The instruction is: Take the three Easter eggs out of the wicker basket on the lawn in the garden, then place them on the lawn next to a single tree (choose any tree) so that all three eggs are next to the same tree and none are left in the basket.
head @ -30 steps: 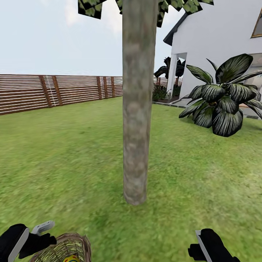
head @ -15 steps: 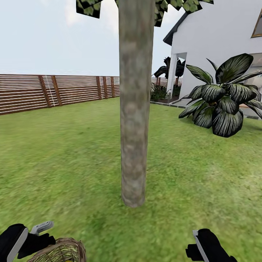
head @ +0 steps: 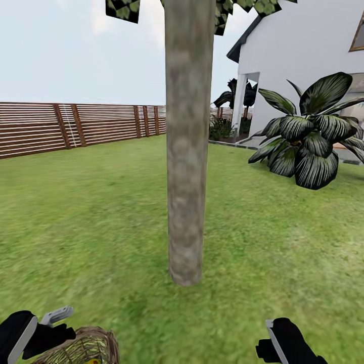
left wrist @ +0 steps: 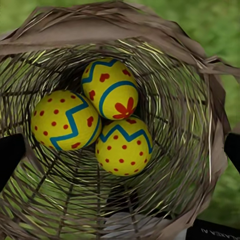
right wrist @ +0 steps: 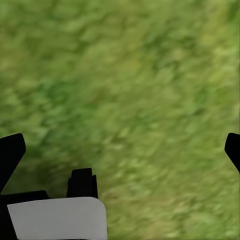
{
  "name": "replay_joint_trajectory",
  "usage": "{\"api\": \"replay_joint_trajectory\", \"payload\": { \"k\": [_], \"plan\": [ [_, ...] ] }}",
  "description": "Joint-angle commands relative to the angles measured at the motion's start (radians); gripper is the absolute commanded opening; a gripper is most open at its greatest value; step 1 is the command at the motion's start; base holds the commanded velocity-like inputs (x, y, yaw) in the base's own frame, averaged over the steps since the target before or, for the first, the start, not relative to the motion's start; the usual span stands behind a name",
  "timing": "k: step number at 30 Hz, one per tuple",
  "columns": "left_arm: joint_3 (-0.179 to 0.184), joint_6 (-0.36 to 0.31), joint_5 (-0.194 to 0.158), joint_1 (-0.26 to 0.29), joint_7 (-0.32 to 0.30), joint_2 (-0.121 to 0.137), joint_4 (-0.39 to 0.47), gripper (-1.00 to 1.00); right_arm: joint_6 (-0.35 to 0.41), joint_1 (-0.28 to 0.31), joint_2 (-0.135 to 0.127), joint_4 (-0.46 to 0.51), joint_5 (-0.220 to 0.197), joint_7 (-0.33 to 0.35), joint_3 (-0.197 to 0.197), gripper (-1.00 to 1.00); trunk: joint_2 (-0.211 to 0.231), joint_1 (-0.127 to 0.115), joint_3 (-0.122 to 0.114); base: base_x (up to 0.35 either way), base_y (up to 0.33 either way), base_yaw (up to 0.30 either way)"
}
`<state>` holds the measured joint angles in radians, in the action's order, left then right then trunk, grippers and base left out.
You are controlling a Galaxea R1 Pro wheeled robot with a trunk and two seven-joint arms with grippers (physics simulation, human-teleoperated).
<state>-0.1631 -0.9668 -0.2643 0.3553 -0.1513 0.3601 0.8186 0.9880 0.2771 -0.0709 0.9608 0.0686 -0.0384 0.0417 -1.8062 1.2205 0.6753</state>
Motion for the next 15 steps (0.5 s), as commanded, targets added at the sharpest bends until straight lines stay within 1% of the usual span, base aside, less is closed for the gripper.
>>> {"api": "replay_joint_trajectory", "payload": {
  "k": [1,15],
  "plan": [
    [-0.003,-0.004,0.007,0.001,-0.008,0.0,0.001,1.0,0.004,0.001,0.0,0.001,0.007,0.003,0.001,1.0,-0.008,0.004,0.004,0.0,0.0,0.0],
    [0.0,-0.004,0.007,0.001,-0.008,-0.004,0.001,1.0,0.003,0.001,0.0,0.001,0.007,0.003,0.001,1.0,-0.106,0.058,0.048,0.0,0.0,0.0]
  ]
}}
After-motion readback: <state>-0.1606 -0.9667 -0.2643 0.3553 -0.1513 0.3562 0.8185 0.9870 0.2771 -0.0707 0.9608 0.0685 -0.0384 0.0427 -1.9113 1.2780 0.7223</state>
